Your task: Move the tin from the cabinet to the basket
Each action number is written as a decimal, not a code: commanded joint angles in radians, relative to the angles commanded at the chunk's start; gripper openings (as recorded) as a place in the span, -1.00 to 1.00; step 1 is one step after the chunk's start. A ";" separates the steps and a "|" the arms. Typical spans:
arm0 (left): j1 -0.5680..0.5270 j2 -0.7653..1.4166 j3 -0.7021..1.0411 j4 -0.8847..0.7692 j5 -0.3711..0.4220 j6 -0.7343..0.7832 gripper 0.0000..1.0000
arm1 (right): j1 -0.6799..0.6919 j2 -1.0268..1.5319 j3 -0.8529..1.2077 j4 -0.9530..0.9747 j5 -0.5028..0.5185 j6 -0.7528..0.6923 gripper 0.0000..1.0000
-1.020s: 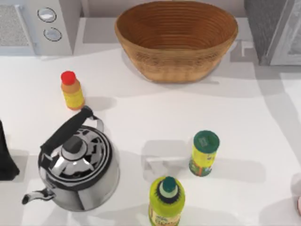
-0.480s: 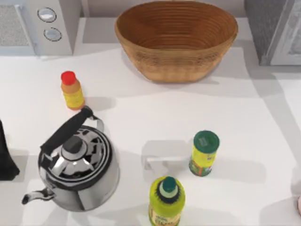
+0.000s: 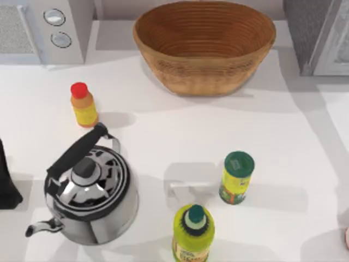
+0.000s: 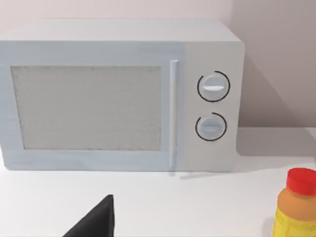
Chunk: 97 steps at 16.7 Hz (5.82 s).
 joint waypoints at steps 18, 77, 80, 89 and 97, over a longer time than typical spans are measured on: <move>0.000 0.000 0.000 0.000 0.000 0.000 1.00 | -0.034 0.239 0.283 -0.041 -0.032 0.000 0.40; 0.000 0.000 0.000 0.000 0.000 0.000 1.00 | -0.117 -1.260 -1.561 0.167 -0.135 -0.011 -1.00; 0.000 0.000 0.000 0.000 0.000 0.000 1.00 | -0.164 -1.442 -1.785 0.261 -0.187 -0.014 -1.00; 0.000 0.000 0.000 0.000 0.000 0.000 1.00 | -0.209 -1.588 -1.945 0.354 -0.236 -0.015 -1.00; 0.000 0.000 0.000 0.000 0.000 0.000 1.00 | -0.143 -1.387 -1.807 0.413 -0.173 -0.012 -1.00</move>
